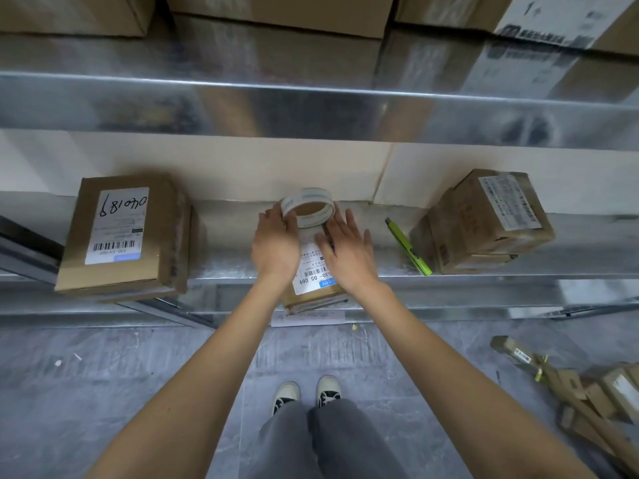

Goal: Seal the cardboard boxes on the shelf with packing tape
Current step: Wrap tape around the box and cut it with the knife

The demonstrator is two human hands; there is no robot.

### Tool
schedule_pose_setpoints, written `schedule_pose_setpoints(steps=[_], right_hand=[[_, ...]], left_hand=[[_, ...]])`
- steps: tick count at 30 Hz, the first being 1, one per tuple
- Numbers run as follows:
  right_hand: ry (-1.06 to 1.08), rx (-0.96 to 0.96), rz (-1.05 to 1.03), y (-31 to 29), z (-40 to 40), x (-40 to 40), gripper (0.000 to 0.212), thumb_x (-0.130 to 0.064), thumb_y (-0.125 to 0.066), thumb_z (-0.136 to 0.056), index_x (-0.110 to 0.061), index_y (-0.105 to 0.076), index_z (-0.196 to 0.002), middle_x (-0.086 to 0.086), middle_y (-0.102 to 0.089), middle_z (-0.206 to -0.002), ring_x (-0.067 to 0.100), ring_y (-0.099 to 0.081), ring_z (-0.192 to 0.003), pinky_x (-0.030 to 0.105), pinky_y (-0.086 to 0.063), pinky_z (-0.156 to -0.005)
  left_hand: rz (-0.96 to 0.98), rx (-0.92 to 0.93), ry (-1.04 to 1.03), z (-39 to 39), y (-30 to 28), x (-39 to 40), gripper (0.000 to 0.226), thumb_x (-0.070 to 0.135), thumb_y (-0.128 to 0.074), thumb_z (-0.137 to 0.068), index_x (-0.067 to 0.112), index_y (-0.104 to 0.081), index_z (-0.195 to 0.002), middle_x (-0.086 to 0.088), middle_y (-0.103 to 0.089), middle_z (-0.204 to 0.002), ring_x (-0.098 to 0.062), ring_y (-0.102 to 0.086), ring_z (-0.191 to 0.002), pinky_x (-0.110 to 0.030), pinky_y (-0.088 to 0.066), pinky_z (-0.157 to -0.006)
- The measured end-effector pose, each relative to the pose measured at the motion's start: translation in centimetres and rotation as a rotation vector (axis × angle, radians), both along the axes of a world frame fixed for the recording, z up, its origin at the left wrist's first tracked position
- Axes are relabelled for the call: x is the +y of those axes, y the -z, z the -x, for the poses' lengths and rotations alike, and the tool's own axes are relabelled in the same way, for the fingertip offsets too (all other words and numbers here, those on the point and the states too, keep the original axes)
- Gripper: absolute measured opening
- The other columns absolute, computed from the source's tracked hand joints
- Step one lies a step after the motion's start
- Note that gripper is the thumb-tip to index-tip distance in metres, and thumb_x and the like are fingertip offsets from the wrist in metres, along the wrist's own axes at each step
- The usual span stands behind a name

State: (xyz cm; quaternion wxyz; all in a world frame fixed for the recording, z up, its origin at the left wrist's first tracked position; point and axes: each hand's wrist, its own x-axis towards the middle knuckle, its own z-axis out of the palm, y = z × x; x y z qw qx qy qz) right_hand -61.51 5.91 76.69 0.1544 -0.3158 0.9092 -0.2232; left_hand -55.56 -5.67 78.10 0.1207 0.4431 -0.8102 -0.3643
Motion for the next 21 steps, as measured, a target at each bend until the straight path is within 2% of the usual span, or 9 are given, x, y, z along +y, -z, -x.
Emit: schedule_pose_setpoints(steps=[3,5,7,11,13,15,17,18,21], right_hand=[[-0.015,0.085,-0.092,-0.1,0.3,0.1,0.054,-0.042,-0.027,-0.102,-0.028,-0.019,-0.153,-0.011,-0.008,-0.162,0.016,0.0,-0.15,0.056,-0.004,-0.118],[-0.027,0.141,-0.136,-0.2,0.3,0.0,0.056,-0.043,-0.026,-0.102,-0.028,-0.014,-0.155,-0.012,-0.008,-0.162,0.016,-0.001,-0.15,0.056,-0.004,-0.118],[-0.037,0.181,-0.179,-0.2,0.2,-0.1,0.057,-0.044,-0.024,-0.102,-0.027,-0.012,-0.155,-0.011,-0.008,-0.162,0.018,-0.003,-0.15,0.056,-0.005,-0.117],[-0.049,0.223,-0.221,-0.4,-0.1,-0.3,0.057,-0.042,-0.023,-0.103,-0.023,-0.012,-0.155,-0.008,-0.008,-0.162,0.018,-0.003,-0.15,0.057,-0.005,-0.117],[-0.054,0.226,-0.24,-0.5,-0.1,-0.4,0.057,-0.041,-0.022,-0.103,-0.022,-0.011,-0.156,-0.007,-0.007,-0.163,0.018,-0.002,-0.15,0.056,-0.003,-0.117],[-0.063,0.236,-0.259,-0.6,-0.1,-0.5,0.057,-0.04,-0.021,-0.103,-0.022,-0.01,-0.156,-0.006,-0.006,-0.163,0.017,-0.001,-0.15,0.056,-0.002,-0.117],[-0.07,0.249,-0.262,-0.6,-0.2,-0.6,0.057,-0.039,-0.022,-0.103,-0.022,-0.011,-0.156,-0.006,-0.005,-0.163,0.016,0.0,-0.15,0.056,-0.001,-0.116],[-0.071,0.255,-0.26,-0.5,-0.2,-0.6,0.057,-0.038,-0.022,-0.103,-0.021,-0.011,-0.155,-0.005,-0.006,-0.163,0.016,0.0,-0.15,0.056,0.0,-0.116],[-0.074,0.269,-0.265,-0.6,-0.5,-1.0,0.058,-0.04,-0.022,-0.103,-0.017,-0.012,-0.155,-0.004,-0.005,-0.163,0.015,0.003,-0.15,0.059,0.005,-0.115]], left_hand=[[-0.013,0.042,0.05,0.0,-0.5,-0.3,0.028,0.02,-0.036,-0.101,0.013,-0.053,-0.122,-0.014,-0.058,-0.117,-0.034,-0.056,-0.104,-0.038,-0.041,-0.084],[-0.034,0.144,0.013,-1.0,-0.8,-1.2,0.023,0.012,-0.036,-0.098,0.008,-0.055,-0.11,-0.016,-0.063,-0.107,-0.036,-0.06,-0.096,-0.036,-0.043,-0.073],[0.001,0.197,-0.013,-2.9,-1.2,-2.3,0.022,0.003,-0.037,-0.096,0.002,-0.055,-0.109,-0.018,-0.064,-0.097,-0.036,-0.062,-0.084,-0.031,-0.036,-0.062],[0.072,0.181,-0.04,-6.2,-1.8,-4.0,0.022,0.001,-0.041,-0.096,-0.002,-0.053,-0.114,-0.023,-0.064,-0.102,-0.035,-0.06,-0.087,-0.034,-0.042,-0.068],[-0.043,0.228,-0.133,-5.8,-1.6,-3.6,0.023,0.005,-0.042,-0.098,0.0,-0.052,-0.118,-0.019,-0.064,-0.107,-0.031,-0.06,-0.087,-0.033,-0.045,-0.07],[-0.397,0.374,-0.313,-4.6,-1.4,-2.8,0.021,0.01,-0.05,-0.098,0.006,-0.051,-0.118,-0.009,-0.063,-0.106,-0.022,-0.059,-0.088,-0.037,-0.054,-0.073],[-0.771,0.482,-0.456,-3.8,-1.0,-1.7,0.012,0.015,-0.061,-0.095,0.012,-0.056,-0.104,-0.003,-0.065,-0.097,-0.023,-0.065,-0.087,-0.04,-0.058,-0.077],[-0.832,0.488,-0.477,-3.6,-0.6,-1.3,0.005,0.015,-0.063,-0.094,0.014,-0.059,-0.096,-0.005,-0.067,-0.095,-0.025,-0.068,-0.088,-0.042,-0.058,-0.08],[-0.771,0.482,-0.503,-3.3,0.3,-0.8,0.011,0.015,-0.059,-0.096,0.018,-0.062,-0.086,-0.013,-0.071,-0.1,-0.032,-0.069,-0.097,-0.049,-0.056,-0.088]])
